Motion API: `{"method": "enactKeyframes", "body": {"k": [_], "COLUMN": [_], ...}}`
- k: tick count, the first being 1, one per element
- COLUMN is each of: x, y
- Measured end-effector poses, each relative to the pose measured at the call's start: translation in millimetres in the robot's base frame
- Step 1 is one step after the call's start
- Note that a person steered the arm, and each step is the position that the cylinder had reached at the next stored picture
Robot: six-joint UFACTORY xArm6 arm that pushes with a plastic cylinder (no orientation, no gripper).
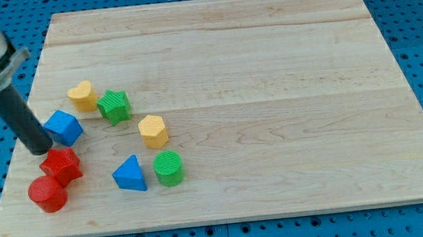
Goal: Move the red star close to the blue cube
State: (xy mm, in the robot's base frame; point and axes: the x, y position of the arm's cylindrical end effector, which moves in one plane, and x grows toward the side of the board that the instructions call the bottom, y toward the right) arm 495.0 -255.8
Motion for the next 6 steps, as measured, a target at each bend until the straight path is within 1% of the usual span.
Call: {"method": "enactKeyframes", "body": {"k": [1,2,3,4,6], "x": [71.9,109.6,121.6,93.9,65.6], "y": [-4.1,5.0,35.7,43.3,62.4]}}
